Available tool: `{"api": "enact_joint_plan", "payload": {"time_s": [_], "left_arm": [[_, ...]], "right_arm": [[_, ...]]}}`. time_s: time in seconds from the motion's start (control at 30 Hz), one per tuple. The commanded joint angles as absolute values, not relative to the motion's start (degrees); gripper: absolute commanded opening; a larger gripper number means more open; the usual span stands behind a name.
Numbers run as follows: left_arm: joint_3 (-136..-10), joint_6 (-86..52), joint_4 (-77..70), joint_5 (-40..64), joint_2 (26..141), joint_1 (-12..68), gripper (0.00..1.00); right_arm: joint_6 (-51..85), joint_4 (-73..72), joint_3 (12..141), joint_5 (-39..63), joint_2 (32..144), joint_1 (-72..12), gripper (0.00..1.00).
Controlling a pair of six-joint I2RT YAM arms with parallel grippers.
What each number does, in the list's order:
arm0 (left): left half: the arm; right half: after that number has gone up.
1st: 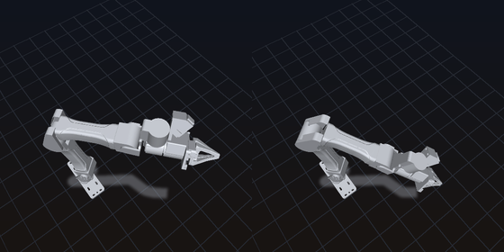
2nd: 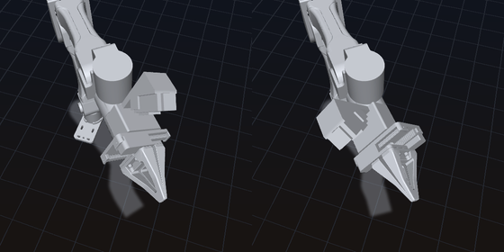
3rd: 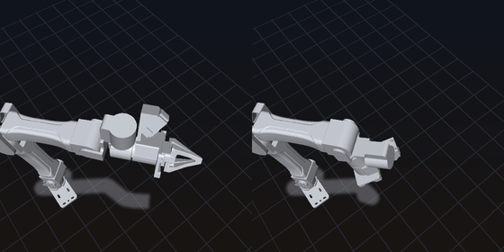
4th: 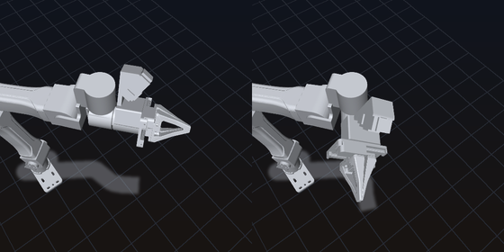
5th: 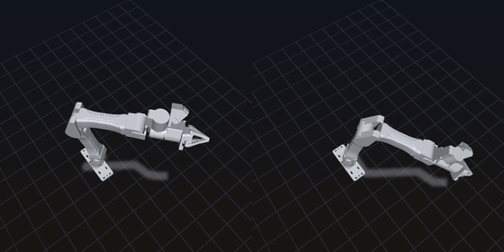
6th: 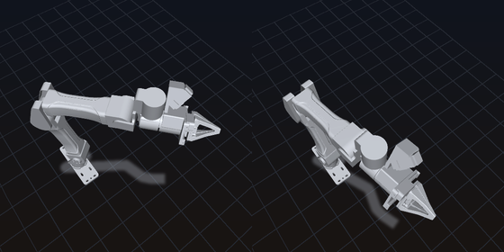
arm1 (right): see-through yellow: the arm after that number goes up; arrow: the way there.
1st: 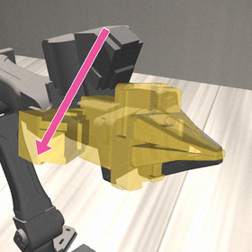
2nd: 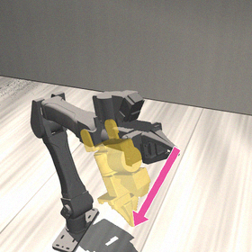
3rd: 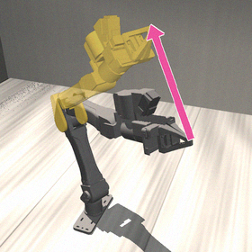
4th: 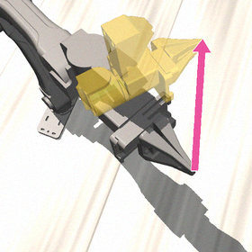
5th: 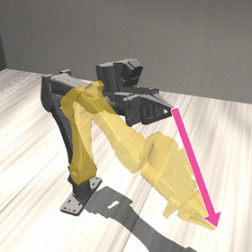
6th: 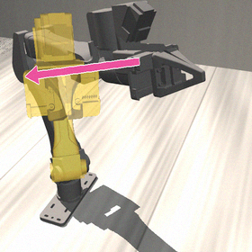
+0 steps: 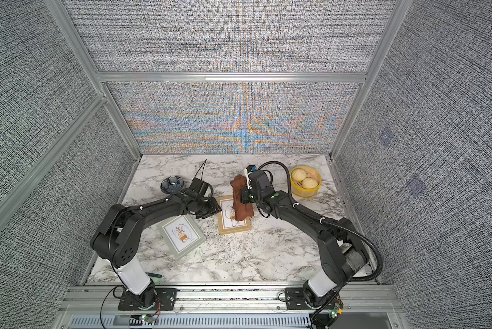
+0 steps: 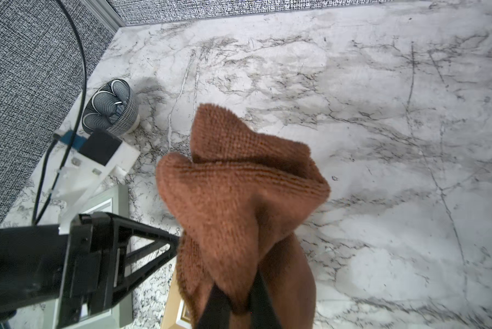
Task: Wipe the picture frame with a cloth
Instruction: Adjust the cleaning item.
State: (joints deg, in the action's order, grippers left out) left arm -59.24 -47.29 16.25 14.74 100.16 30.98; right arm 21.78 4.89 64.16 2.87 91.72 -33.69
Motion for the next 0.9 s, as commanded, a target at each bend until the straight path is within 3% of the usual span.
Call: {"api": "enact_joint_plan", "payload": {"time_s": [0.0, 0.2, 0.3, 0.4, 0.63, 0.87], "left_arm": [[-55.8, -49.6, 12.2, 13.1, 97.6, 30.9, 0.45], [-48.1, -49.3, 5.0, 11.0, 85.9, 30.2, 0.55], [-44.9, -47.9, 3.0, 11.8, 79.3, 29.4, 0.67], [-42.2, -47.5, 0.2, 10.8, 73.2, 29.1, 0.72], [-38.1, -44.5, -12.5, 9.9, 67.9, 29.1, 0.73], [-45.1, -43.3, -11.8, 16.3, 76.7, 29.1, 0.61]], "right_arm": [[21.5, 0.8, 66.1, 6.9, 93.4, -34.0, 0.00], [27.6, -1.3, 71.7, 17.3, 99.0, -33.7, 0.00], [31.9, 0.0, 76.6, 25.5, 103.1, -32.8, 0.00], [36.2, 0.7, 80.0, 31.2, 105.5, -32.2, 0.00], [43.1, 1.7, 83.1, 36.6, 107.1, -32.2, 0.00], [43.6, 2.1, 83.2, 37.9, 107.2, -33.6, 0.00]]}}
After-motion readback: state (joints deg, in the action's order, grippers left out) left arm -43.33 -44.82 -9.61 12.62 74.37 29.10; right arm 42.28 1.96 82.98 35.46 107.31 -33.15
